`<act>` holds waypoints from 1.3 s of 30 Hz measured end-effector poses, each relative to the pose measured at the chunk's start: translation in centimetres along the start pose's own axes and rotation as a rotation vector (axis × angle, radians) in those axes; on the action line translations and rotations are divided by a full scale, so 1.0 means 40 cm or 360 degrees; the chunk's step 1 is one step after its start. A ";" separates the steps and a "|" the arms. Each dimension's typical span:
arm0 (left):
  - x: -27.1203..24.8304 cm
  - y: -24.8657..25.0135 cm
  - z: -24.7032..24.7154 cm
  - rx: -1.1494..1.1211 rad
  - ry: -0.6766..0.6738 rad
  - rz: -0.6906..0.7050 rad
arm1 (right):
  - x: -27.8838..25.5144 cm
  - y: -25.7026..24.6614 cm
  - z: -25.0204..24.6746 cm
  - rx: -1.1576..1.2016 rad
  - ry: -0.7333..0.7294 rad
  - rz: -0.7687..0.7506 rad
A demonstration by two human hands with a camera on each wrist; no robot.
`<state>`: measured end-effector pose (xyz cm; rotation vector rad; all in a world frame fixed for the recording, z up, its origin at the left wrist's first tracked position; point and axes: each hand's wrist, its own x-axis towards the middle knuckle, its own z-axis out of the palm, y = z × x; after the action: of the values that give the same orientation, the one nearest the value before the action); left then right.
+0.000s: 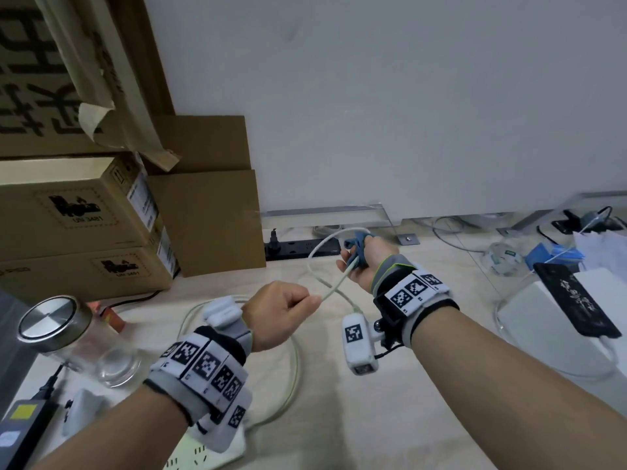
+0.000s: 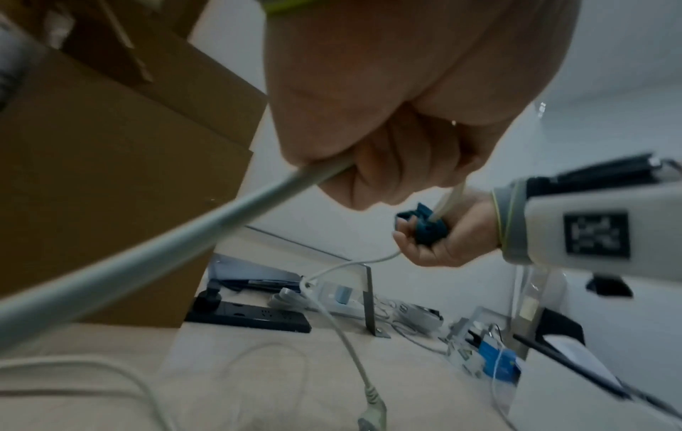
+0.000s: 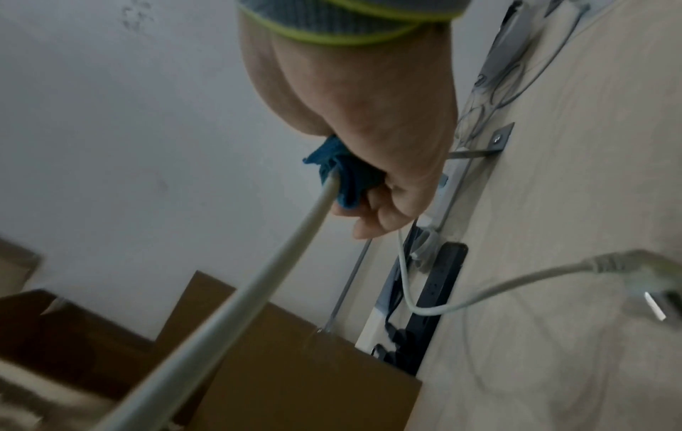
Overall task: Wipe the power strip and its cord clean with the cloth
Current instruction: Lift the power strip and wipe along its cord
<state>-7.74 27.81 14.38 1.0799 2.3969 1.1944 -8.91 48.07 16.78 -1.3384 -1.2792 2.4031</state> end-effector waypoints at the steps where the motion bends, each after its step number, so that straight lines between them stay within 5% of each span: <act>1: -0.011 -0.011 -0.014 -0.0051 -0.0087 -0.0021 | 0.009 -0.007 -0.015 0.0002 0.0057 -0.0024; 7: -0.038 -0.114 -0.093 0.0081 -0.0300 -0.0576 | 0.058 -0.083 -0.071 0.0160 0.0217 0.0046; 10: -0.026 -0.120 -0.055 0.0135 -0.0191 -0.0782 | 0.057 -0.050 -0.038 0.0214 0.0141 -0.0051; 18: 0.024 -0.034 0.017 -0.0069 0.0448 -0.0558 | 0.031 -0.023 -0.007 0.0264 0.0069 -0.0316; 24: 0.086 -0.001 0.026 -0.0046 0.0564 -0.0426 | -0.029 0.041 0.042 0.0128 -0.0069 -0.0345; 29: 0.124 0.026 0.048 0.0281 0.0440 -0.0276 | -0.068 0.117 0.089 -0.0264 -0.0103 -0.0334; 39: -0.012 -0.029 0.056 0.0745 0.0055 0.0305 | -0.004 0.020 0.005 -0.0230 0.0201 -0.0188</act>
<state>-6.84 28.33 12.03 1.4584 2.7271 0.7134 -8.74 47.36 16.36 -1.3836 -1.4760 2.1482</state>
